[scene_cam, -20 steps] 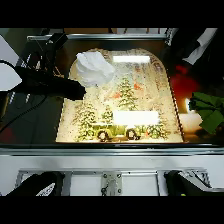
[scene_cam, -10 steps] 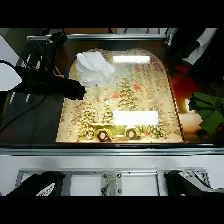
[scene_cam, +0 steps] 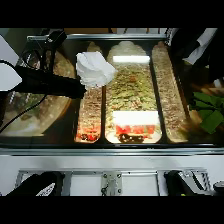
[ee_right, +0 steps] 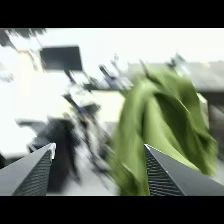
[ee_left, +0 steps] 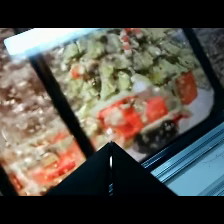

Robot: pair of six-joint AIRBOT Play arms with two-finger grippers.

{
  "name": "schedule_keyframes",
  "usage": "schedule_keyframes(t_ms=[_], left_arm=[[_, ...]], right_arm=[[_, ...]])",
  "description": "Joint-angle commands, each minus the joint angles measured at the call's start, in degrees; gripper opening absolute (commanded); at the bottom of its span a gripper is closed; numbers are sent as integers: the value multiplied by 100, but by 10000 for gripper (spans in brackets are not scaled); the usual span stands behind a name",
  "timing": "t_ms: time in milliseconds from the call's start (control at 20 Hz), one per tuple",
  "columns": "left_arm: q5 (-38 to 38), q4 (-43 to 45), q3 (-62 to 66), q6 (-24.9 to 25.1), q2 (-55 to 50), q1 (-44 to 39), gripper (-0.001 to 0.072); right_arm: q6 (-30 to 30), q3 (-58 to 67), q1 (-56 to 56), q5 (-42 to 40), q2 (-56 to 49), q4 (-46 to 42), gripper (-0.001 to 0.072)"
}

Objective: Fold the clothes and pants, and hang the long-sleeved shirts on hangers.

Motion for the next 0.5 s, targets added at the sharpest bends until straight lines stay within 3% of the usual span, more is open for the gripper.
schedule_keyframes(t_ms=[0, 150, 300, 450], left_arm=[[13, 9, 0, -4, -2, -4, 13], [15, 15, 0, -4, -2, -4, 13], [20, 15, 0, -4, -2, -4, 13], [20, 13, 0, -4, 0, -4, 13]], right_arm=[[-33, -4, 7, -470, 201, 911, 604], [-444, -4, 15, -424, 264, 1569, 604], [-1375, -4, 297, -374, 286, 2579, 604], [-2420, -4, 990, 186, 234, 3359, 604]])
